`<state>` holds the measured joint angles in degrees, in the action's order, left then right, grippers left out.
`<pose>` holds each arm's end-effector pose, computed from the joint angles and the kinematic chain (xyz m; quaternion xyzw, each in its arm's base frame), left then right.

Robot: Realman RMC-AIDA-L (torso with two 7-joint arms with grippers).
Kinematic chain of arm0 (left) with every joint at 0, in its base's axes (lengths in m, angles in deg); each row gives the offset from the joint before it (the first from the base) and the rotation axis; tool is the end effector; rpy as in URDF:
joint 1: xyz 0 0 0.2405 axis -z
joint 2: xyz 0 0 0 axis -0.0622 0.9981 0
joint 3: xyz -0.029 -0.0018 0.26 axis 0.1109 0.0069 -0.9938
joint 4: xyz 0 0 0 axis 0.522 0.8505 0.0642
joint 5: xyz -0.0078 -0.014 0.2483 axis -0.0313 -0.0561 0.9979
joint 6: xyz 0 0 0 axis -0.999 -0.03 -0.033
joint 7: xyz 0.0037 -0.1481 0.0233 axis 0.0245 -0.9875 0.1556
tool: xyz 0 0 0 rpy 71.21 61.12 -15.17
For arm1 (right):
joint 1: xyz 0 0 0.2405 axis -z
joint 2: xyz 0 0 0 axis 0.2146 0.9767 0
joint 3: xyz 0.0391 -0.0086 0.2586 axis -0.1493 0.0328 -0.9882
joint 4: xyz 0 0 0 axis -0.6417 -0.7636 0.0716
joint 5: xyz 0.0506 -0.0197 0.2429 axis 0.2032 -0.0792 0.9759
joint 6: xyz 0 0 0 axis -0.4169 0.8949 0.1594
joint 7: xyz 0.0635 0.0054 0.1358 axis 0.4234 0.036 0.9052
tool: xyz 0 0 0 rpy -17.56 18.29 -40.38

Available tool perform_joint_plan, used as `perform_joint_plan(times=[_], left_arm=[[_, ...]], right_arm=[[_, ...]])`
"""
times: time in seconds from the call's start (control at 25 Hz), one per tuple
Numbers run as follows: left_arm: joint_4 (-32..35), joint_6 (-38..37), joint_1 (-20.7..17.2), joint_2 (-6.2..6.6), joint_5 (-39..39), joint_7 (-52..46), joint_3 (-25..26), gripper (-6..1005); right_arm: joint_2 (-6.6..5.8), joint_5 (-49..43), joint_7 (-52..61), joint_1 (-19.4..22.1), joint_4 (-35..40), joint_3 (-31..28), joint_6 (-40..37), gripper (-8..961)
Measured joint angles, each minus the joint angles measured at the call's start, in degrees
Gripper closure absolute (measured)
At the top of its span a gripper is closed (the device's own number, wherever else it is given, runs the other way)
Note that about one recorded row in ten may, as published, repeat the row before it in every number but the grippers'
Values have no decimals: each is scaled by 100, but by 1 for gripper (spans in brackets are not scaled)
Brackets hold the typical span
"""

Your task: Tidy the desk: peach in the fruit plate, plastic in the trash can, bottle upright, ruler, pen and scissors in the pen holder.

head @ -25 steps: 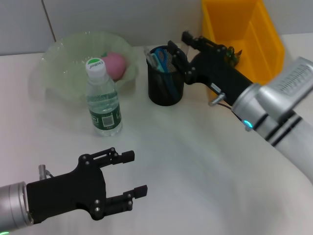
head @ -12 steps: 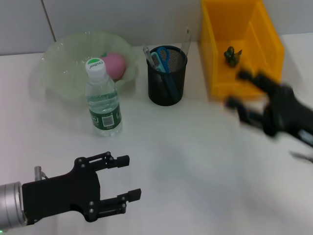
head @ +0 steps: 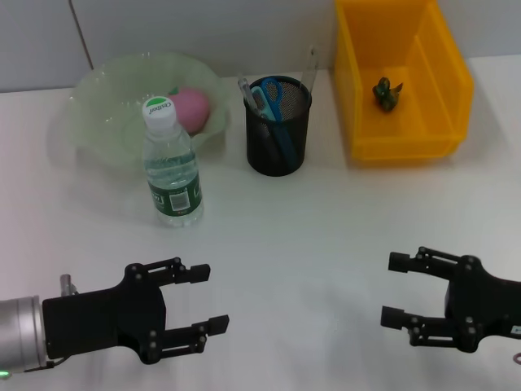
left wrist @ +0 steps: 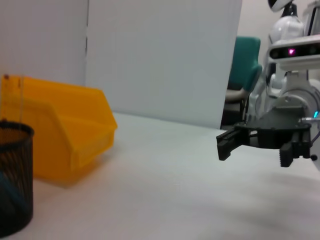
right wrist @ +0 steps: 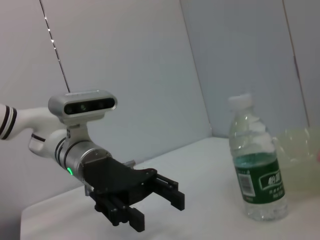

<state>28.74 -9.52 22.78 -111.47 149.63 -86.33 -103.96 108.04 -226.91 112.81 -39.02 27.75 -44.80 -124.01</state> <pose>-0.2993 0.2970 -0.0618 -0.9577 -0.1095 -0.2550 0.0768 0.3608 0.2447 -0.0087 -0.9167 0.1926 0.3235 0.1336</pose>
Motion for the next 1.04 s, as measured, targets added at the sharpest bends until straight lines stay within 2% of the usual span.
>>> perform_joint_plan(times=[0.24,1.04], left_arm=[[0,78,18,-7,45,-28,2,276],[0,101,23,-18,58,-181,5,276]], right_arm=[[116,-4,9,-9,110,8,121,129],[189,64,19,10,68,-49,358,130]])
